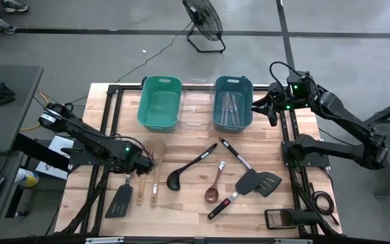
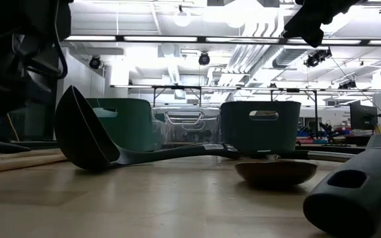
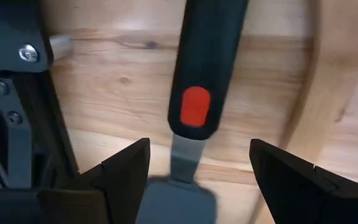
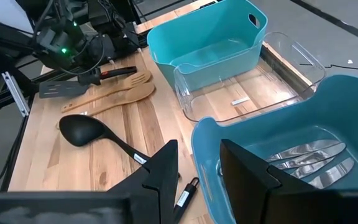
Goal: Pick & Place Kitchen Items
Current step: Put the black slotted spatula into the green bin
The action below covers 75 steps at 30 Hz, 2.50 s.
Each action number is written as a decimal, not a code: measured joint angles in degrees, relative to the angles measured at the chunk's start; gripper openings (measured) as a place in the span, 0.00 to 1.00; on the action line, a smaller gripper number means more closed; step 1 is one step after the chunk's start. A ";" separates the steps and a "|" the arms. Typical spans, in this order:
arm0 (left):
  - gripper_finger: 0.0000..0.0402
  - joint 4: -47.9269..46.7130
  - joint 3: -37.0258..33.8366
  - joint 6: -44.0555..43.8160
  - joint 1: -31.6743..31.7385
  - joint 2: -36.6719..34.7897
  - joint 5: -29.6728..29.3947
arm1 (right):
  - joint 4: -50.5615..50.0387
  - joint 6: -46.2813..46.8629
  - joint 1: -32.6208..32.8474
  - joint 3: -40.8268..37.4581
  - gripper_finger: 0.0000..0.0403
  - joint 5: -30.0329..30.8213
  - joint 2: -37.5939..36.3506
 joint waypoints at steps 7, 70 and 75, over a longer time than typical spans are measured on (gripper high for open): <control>0.67 8.50 -4.59 1.66 0.00 0.00 1.23 | 0.00 0.00 0.00 0.00 0.28 0.16 0.00; 0.18 1.19 1.40 8.98 0.00 -1.09 2.65 | -0.07 -0.16 0.00 0.00 0.28 -0.04 0.00; 0.18 -2.76 5.21 8.77 0.00 -2.84 0.44 | -0.17 -0.37 0.01 0.00 0.28 -0.04 0.02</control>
